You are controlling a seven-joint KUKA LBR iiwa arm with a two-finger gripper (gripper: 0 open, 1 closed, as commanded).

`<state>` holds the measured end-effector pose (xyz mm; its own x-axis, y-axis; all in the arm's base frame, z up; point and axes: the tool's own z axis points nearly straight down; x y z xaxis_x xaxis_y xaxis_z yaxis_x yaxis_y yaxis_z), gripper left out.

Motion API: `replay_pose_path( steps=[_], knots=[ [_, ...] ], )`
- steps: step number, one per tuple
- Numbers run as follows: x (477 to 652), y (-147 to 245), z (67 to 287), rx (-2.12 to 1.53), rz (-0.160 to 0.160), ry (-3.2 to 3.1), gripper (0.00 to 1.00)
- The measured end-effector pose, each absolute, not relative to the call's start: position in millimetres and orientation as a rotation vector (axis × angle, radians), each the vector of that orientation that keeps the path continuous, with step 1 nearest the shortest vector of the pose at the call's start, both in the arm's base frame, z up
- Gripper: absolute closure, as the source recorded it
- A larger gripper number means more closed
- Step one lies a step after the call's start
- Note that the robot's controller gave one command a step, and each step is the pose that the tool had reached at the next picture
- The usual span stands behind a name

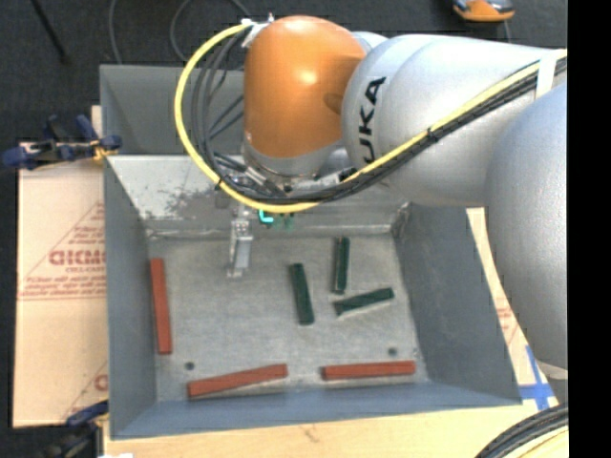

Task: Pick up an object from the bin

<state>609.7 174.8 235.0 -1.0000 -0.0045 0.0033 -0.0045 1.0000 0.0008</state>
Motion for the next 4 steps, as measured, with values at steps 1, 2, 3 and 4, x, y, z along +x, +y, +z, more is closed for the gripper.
replay_pose_path(
  steps=[1,2,3,4],
  knots=[
    [623.3,96.2,162.8,-0.043,0.006,-3.139,0.0],
    [612.0,34.7,70.7,0.49,0.002,-3.105,0.0],
    [575.6,-14.5,71.3,0.335,0.001,-3.127,0.0],
    [578.2,-14.3,74.5,0.334,0.003,-3.133,1.0]
  ],
)
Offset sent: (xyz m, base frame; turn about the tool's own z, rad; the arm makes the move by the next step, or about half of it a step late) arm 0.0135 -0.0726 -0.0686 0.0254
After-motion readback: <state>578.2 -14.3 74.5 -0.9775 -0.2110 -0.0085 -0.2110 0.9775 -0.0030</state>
